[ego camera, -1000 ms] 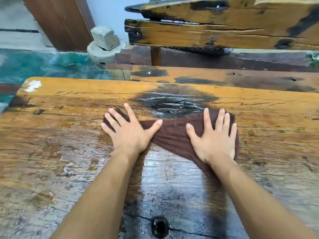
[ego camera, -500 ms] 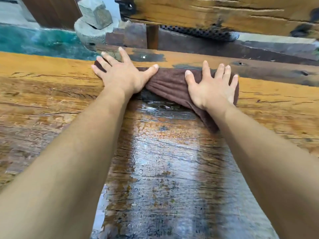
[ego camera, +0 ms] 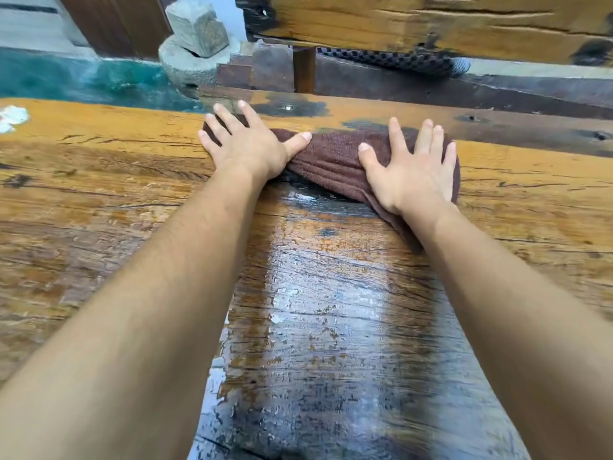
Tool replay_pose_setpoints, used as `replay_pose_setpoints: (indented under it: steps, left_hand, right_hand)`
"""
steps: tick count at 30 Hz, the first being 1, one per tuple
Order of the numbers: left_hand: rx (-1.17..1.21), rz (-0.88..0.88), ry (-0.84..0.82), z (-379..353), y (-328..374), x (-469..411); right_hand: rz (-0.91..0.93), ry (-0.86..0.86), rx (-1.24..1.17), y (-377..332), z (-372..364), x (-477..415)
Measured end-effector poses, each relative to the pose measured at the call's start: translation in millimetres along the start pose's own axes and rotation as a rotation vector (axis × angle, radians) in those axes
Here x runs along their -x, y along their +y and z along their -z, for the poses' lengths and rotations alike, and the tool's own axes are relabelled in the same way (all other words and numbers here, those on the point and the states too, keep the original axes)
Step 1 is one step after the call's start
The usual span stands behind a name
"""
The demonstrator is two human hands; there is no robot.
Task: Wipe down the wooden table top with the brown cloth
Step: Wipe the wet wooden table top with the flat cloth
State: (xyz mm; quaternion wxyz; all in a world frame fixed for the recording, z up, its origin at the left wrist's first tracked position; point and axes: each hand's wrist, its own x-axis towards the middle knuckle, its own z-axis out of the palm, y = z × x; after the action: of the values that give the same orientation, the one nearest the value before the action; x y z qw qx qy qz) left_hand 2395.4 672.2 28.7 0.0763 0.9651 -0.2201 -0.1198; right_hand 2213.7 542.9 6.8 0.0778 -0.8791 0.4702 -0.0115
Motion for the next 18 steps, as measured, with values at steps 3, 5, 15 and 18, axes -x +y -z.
replay_pose_setpoints:
  steps: [3,5,15,18]
  left_hand:
    - [0.005,0.023,-0.023,0.7,-11.5,18.1]
    - [0.014,0.016,-0.042,-1.3,-18.3,30.9]
    - [-0.006,-0.039,-0.137,-2.8,-88.6,109.8]
    - [-0.012,-0.039,-0.146,-3.6,-122.3,143.8]
  right_hand:
    - [0.022,-0.017,0.016,-1.8,-1.4,24.8]
    - [0.028,-0.025,0.025,-2.3,-4.4,42.4]
    - [0.085,-0.073,0.0,-18.7,-11.5,151.4]
    - [0.095,-0.09,0.008,-28.2,-15.9,190.3]
